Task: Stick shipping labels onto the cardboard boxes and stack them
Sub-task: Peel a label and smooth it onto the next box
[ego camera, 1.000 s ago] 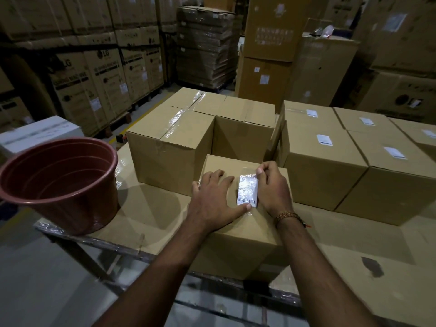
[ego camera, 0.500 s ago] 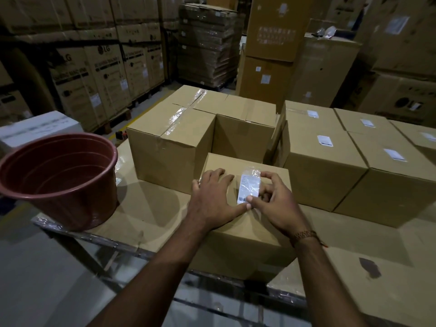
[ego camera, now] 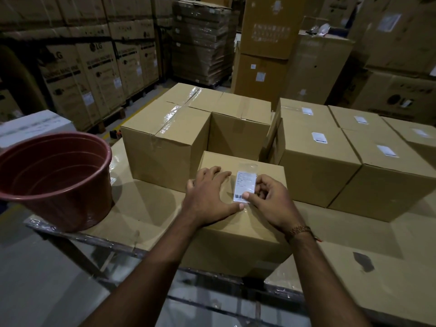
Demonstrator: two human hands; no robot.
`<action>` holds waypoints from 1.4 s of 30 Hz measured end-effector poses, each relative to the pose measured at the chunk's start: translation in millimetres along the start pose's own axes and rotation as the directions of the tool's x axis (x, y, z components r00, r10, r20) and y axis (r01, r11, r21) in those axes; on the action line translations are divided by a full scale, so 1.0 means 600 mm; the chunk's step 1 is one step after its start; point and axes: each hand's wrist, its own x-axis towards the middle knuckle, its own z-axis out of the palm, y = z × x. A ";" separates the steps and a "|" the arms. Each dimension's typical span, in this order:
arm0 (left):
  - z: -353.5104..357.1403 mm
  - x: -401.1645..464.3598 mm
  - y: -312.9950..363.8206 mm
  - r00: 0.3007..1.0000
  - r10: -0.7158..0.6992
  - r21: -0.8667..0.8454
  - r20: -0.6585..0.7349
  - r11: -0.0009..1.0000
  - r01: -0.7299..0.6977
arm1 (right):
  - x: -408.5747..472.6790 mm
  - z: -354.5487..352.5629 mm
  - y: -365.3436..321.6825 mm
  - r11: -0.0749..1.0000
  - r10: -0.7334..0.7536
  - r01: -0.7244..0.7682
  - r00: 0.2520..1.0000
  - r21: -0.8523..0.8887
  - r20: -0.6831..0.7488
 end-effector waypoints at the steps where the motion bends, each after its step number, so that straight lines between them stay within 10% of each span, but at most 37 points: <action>1: 0.000 0.000 0.000 1.000 0.000 0.000 0.002 1.000 0.000 | -0.001 0.000 -0.001 1.000 0.000 0.000 1.000 0.004 0.002; 42: -0.010 -0.002 0.002 0.998 -0.001 0.011 0.070 1.000 0.001 | -0.014 0.000 -0.001 0.980 -0.055 0.066 0.996 -0.187 0.063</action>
